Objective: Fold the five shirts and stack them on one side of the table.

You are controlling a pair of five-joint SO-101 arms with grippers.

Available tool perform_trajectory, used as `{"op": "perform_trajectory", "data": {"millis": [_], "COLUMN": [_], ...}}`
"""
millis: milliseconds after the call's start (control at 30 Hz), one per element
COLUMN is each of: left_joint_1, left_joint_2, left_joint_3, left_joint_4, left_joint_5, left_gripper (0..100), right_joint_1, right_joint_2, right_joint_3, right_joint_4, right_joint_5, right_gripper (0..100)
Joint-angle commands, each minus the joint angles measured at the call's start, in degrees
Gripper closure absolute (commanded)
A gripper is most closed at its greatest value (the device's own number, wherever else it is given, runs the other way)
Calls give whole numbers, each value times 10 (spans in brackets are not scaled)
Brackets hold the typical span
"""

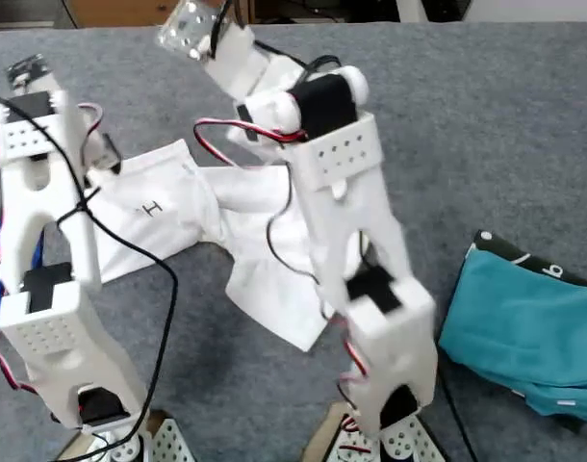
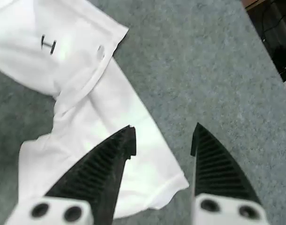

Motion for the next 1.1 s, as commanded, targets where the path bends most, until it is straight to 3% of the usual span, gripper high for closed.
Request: {"op": "perform_trajectory", "data": {"millis": [0,100,333,533,633,933,1067], "left_joint_1": [-49,-80,-106,-68,-68,-66,-66], "left_joint_2": [-52,-102,-242,-320,-346,-331,-320], "left_joint_3": [25,109,377,555,587,621,619], "left_joint_4": [11,-2,-142,-263,-296,-368,-370], "left_joint_5": [-53,-82,-104,-42,-32,-12,-11], "left_gripper": [836,843,905,868,868,868,868], "right_joint_1": [-4,4,4,4,4,3,-50], "right_joint_2": [-178,-281,-464,-583,-599,-538,-516], "right_joint_3": [243,390,684,964,1078,1155,1156], "right_joint_4": [-9,-25,-25,-103,-181,-275,-320], "right_joint_5": [11,30,47,72,91,135,134], "right_gripper": [789,789,789,789,787,786,786]}}
